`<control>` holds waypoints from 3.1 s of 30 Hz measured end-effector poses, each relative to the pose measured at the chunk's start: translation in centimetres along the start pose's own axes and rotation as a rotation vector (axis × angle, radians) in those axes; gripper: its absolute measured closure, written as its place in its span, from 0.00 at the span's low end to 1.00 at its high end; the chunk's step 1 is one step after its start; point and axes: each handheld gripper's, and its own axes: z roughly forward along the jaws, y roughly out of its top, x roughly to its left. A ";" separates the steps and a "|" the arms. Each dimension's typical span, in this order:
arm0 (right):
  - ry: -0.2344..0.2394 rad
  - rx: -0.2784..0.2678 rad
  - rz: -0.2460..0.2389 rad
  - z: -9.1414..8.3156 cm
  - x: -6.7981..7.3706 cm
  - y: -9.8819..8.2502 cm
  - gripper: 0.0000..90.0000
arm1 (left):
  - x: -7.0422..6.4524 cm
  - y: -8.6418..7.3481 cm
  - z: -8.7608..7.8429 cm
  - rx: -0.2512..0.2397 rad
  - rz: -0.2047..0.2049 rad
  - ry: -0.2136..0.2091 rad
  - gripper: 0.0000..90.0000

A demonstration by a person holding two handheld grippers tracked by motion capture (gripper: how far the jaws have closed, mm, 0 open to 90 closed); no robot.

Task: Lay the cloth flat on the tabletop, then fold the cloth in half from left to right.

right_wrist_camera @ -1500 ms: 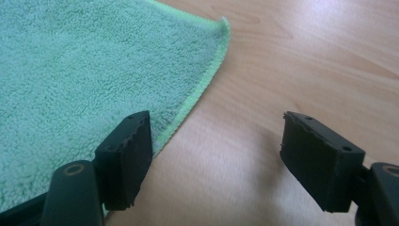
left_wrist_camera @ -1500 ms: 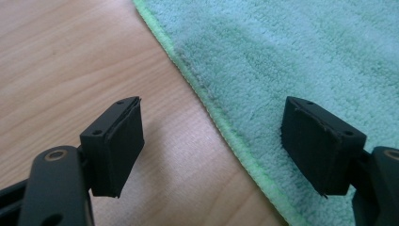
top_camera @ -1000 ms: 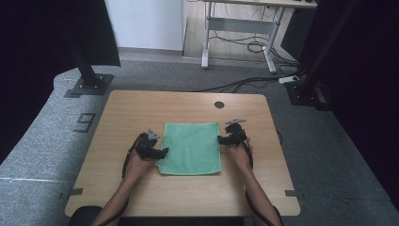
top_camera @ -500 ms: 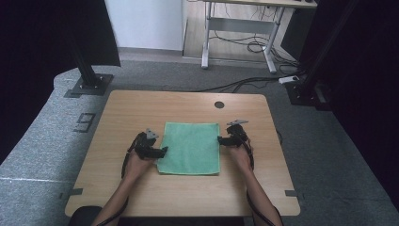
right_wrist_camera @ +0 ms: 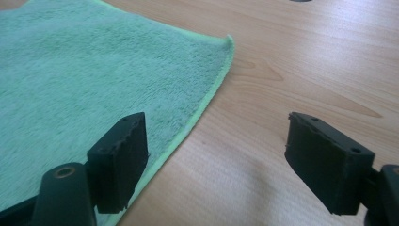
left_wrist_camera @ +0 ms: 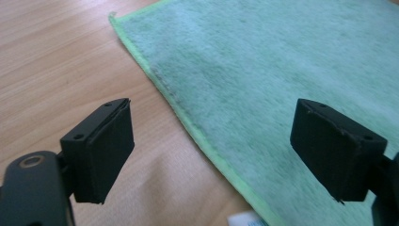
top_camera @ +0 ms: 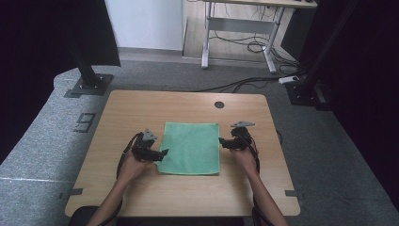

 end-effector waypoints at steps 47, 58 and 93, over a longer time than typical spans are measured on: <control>0.073 0.047 -0.079 -4.8 1.8 -8.0 0.00 | 0.4 -6.2 -1.9 0.071 0.022 0.008 0.00; 0.062 0.058 -0.092 -4.2 1.9 -8.6 0.00 | 0.5 -6.1 -1.7 0.086 0.000 -0.028 0.00; 0.103 0.005 -0.072 -5.4 3.0 -6.6 0.00 | 1.6 -1.0 -0.9 0.014 -0.015 0.022 0.00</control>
